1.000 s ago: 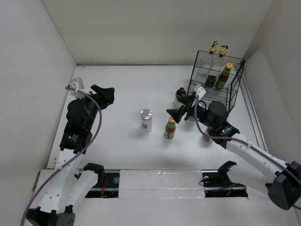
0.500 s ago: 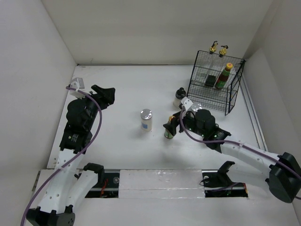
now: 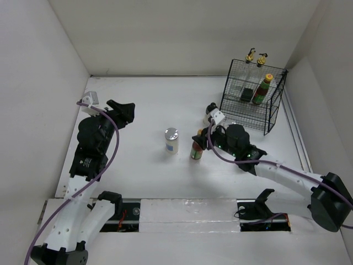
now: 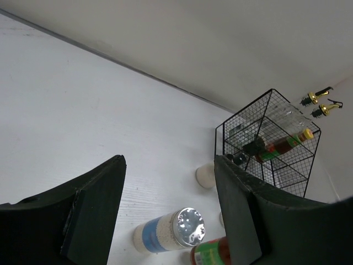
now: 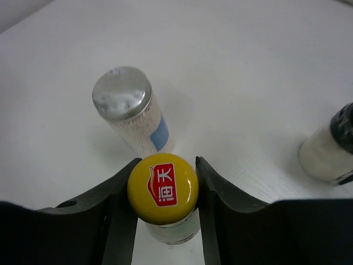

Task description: Organize the condiment bottles

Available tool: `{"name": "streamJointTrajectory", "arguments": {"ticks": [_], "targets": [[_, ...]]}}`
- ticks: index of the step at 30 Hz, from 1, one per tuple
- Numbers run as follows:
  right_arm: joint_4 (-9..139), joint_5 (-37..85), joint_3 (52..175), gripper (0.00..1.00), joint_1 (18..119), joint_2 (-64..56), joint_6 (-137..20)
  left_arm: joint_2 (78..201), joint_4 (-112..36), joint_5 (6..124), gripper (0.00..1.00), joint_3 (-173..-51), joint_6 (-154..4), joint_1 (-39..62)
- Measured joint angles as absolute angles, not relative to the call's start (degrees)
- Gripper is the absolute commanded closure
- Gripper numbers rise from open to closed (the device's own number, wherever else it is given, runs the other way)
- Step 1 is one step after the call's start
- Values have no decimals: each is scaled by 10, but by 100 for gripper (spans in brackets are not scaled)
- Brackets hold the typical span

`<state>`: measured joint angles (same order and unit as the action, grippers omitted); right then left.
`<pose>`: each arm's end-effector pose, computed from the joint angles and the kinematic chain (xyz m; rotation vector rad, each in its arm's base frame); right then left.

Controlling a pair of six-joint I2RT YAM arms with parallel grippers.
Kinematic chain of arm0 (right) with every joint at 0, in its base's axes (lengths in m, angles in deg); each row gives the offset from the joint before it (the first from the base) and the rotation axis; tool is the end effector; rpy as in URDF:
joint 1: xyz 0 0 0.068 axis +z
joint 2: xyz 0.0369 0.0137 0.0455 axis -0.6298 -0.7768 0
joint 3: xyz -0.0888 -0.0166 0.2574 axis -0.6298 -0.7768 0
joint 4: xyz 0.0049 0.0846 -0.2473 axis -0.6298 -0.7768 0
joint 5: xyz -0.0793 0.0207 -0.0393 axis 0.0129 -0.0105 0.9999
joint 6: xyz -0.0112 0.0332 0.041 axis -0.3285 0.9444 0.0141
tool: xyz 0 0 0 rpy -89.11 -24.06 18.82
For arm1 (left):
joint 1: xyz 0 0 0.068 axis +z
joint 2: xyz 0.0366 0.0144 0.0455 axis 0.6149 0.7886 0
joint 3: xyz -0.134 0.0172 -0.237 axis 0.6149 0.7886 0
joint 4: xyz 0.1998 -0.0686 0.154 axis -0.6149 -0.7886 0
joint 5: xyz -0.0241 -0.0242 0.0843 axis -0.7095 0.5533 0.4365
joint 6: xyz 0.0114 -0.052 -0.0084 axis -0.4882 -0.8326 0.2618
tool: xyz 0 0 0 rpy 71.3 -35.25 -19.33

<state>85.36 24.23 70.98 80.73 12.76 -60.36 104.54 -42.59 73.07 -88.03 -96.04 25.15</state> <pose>0.1862 0.1721 0.2531 -0.6673 1.7048 0.6999 0.1601 -0.0365 0.3860 -0.2582 1.4939 -0.6365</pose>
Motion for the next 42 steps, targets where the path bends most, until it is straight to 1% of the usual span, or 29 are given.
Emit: {"name": "streamJointTrajectory", "arguments": {"ticks": [3,6,9,12,15,20,26,33,42], "targets": [[832,277,768,84,805,128,-615,1045,-426,731,39,-880,-960,251],[820,305,854,84,781,127,-618,1044,-426,730,39,-880,-960,251],[835,336,923,84,736,126,-621,1038,-425,728,39,-880,-960,251],[850,362,966,84,675,118,-624,1034,-421,727,39,-880,-960,251],[852,380,992,86,634,90,-631,1033,-420,724,39,-880,-960,251],[849,396,1029,88,566,7,-641,1033,-418,723,39,-880,-960,251],[842,396,1065,88,510,-67,-650,1033,-418,722,39,-880,-960,251],[841,395,1102,88,477,-87,-653,1037,-418,722,39,-880,-960,251],[856,391,1112,88,474,-143,-654,1043,-418,722,39,-880,-960,251]]}}
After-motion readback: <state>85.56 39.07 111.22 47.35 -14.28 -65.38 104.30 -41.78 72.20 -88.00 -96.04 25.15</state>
